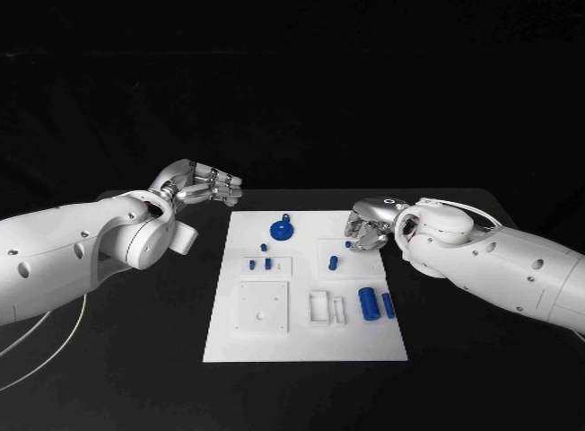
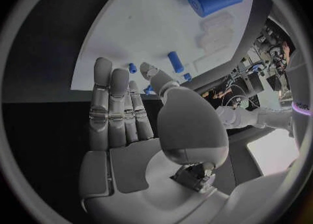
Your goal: Assemble the parts on the task board
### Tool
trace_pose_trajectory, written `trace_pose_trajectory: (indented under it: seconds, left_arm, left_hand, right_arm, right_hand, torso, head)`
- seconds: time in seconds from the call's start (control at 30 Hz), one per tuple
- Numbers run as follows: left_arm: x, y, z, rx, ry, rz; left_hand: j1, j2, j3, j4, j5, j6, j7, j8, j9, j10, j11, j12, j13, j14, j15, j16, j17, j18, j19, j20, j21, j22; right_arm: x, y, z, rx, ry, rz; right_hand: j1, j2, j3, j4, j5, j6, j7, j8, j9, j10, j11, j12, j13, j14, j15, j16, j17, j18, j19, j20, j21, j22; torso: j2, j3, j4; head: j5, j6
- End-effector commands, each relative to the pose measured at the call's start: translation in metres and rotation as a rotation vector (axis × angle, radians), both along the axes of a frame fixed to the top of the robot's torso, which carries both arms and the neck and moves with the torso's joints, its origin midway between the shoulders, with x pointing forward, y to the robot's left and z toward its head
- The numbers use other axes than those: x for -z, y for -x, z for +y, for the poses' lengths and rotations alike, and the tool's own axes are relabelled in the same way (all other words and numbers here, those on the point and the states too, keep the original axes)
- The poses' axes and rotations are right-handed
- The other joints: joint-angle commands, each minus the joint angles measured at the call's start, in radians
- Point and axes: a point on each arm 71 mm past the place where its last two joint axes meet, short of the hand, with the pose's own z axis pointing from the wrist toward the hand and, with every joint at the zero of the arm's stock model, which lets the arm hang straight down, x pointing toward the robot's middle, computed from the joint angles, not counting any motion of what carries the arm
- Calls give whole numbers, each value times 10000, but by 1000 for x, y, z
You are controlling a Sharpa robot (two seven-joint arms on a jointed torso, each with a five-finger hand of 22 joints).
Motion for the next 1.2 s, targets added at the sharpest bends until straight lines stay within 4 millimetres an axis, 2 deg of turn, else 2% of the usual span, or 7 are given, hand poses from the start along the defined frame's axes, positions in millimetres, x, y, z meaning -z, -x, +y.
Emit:
trace_pose_trajectory:
  seconds: [0.03, 0.33, 0.43, 0.63, 0.73, 0.83, 1.2]
  left_arm:
    - [-2, 1, -4, 188, 288, -48]
    - [-2, 1, -5, 209, 337, -6]
    - [-2, 1, -5, 223, 347, 11]
    - [-2, 1, -6, 239, 352, 41]
    - [-2, 1, -6, 250, 354, 51]
    - [-2, 1, -7, 255, 357, 59]
    - [-1, 2, -7, 272, 392, 127]
  left_hand:
    - [-40, -21, -14, 73, 21, -71, 29, -36, -4, -86, 22, -48, -9, -93, 15, -27, -8, -81, 6, 66, 4, -141]
    - [-45, -18, -20, 100, 23, -77, 35, -35, -4, -90, 26, -48, -8, -96, 19, -27, -6, -84, 18, 69, 6, -254]
    - [-45, -18, -20, 100, 23, -77, 35, -35, -4, -90, 26, -48, -8, -96, 19, -27, -6, -84, 18, 69, 6, -254]
    - [-49, -15, -23, 119, 29, -65, 32, -32, -3, -81, 21, -48, -9, -83, 12, -25, -2, -86, 29, 65, 8, -309]
    - [-49, -15, -23, 119, 29, -65, 32, -32, -3, -81, 21, -48, -9, -83, 12, -25, -2, -86, 29, 65, 8, -309]
    - [-49, -15, -23, 119, 29, -65, 32, -32, -3, -81, 21, -48, -9, -83, 12, -25, -2, -86, 29, 65, 8, -309]
    - [-49, -15, -23, 119, 29, -65, 32, -32, -3, -81, 21, -48, -9, -83, 12, -25, -2, -86, 29, 65, 8, -309]
  right_arm:
    - [2, -1, 1, 59, 444, -365]
    - [9, 0, 10, -47, 463, -485]
    - [13, 0, 13, -81, 470, -434]
    - [19, -1, 15, -59, 537, -301]
    - [23, -1, 15, -50, 632, -256]
    - [26, -1, 15, -35, 772, -271]
    - [31, -2, 11, 65, 1242, -487]
  right_hand:
    - [-18, -49, 23, 16, -65, -54, 25, -39, -10, -96, -11, -53, -7, 58, 16, -29, 14, 119, 299, -15, -24, 7]
    - [-13, -43, 238, 72, -209, -83, 32, -39, -11, -88, -12, -54, -8, 73, 14, -28, 23, 136, 333, -10, -30, 2]
    - [-27, 6, 571, 86, -431, -29, 36, -38, -10, 3, -32, -55, -9, 84, 2, -17, 34, 130, 335, -21, -14, 23]
    - [-82, 147, 1689, 167, -1284, 248, 16, -36, -5, 280, -108, -56, -8, 147, -18, 60, 90, 105, 351, -49, 105, 168]
    - [-108, 111, 2143, 240, -1473, 367, -9, -42, -6, 387, -134, -56, -8, 169, -23, 97, 124, 90, 329, -56, 187, 284]
    - [-88, 62, 2371, 272, -1557, 398, -2, -33, -2, 406, -140, -52, -6, 181, -14, 112, 140, 108, 314, -48, 237, 373]
    - [-37, -9, 2581, 269, -1576, 492, -25, -32, -1, 492, -165, -52, -5, 207, -20, 123, 157, 115, 300, -52, 293, 525]
  torso:
    - [0, -3, 13]
    - [4, -8, -10]
    - [10, -9, 8]
    - [-1, -16, 4]
    - [0, -15, -7]
    - [0, -8, -10]
    - [-6, -8, -16]
  head:
    - [-16, -17]
    - [16, -31]
    - [15, -48]
    - [3, -74]
    - [5, -79]
    - [-2, -86]
    - [-20, -98]
